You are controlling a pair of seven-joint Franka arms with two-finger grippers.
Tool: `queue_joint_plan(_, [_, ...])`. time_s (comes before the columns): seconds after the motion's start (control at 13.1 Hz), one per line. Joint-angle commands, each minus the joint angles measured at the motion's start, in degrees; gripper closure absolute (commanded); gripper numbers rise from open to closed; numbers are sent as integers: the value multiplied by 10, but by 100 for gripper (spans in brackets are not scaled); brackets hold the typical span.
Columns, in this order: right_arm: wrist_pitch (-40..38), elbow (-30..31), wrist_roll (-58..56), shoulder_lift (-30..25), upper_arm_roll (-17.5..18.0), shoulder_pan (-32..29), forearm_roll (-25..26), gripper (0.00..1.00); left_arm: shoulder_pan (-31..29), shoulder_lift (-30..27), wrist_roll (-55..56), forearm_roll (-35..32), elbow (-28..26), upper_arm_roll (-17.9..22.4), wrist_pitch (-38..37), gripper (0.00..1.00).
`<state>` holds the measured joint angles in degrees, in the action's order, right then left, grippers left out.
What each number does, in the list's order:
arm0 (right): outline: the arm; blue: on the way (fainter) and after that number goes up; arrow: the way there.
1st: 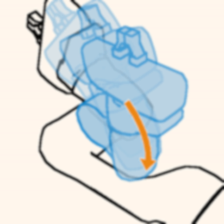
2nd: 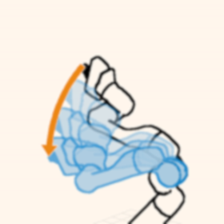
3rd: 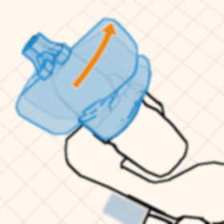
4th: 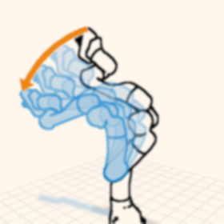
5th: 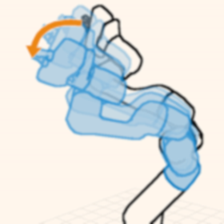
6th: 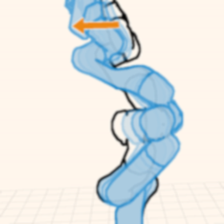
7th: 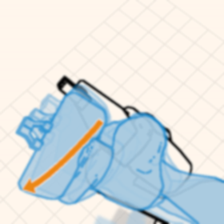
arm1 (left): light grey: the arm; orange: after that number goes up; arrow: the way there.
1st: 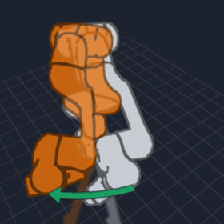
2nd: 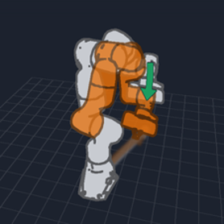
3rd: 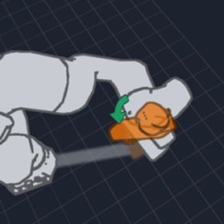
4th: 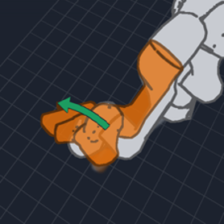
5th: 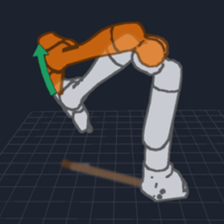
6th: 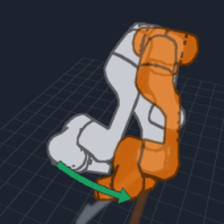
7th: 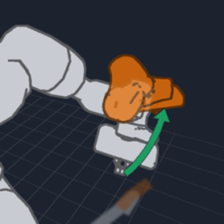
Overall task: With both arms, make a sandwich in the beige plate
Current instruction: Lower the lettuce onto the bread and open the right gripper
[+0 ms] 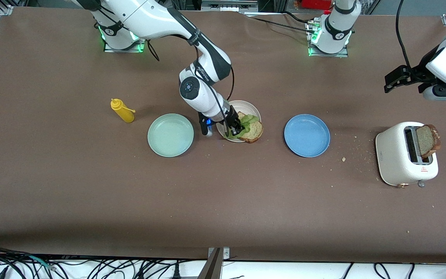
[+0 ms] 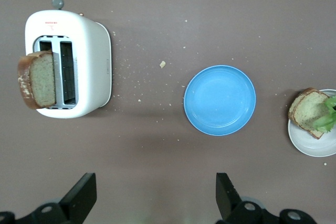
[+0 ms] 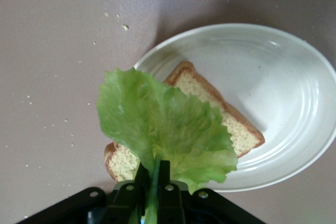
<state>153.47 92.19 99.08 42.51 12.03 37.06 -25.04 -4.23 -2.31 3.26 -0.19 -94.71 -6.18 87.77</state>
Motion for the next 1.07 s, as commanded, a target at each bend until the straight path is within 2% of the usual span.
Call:
queue_joint_plan(0.0, [10, 7, 3, -5, 13, -12, -5, 57, -13, -4, -4, 0, 0, -4, -4, 0])
queue_joint_plan(0.08, [10, 5, 3, -5, 13, -14, -5, 32, -13, -4, -4, 0, 0, -4, -4, 0])
queue_joint_plan(0.15, [10, 5, 2, -6, 13, -16, -4, 21, -14, -3, -4, -1, 0, -4, -4, 0])
queue_joint_plan(0.23, [10, 4, 2, -6, 13, -16, -4, 5, -14, -1, -5, -1, 0, -4, -4, 0])
queue_joint_plan(0.31, [10, 2, 2, -6, 13, -16, -4, 1, -15, -1, -5, -1, 0, -4, -4, 0])
queue_joint_plan(0.84, [3, -15, 1, -20, 19, -23, -2, 1, -14, -1, -4, -2, 0, -4, -4, 0])
queue_joint_plan(0.99, [-55, -14, -3, -54, 19, -46, 22, 1, -14, -1, -4, -3, 0, -4, -4, 0])
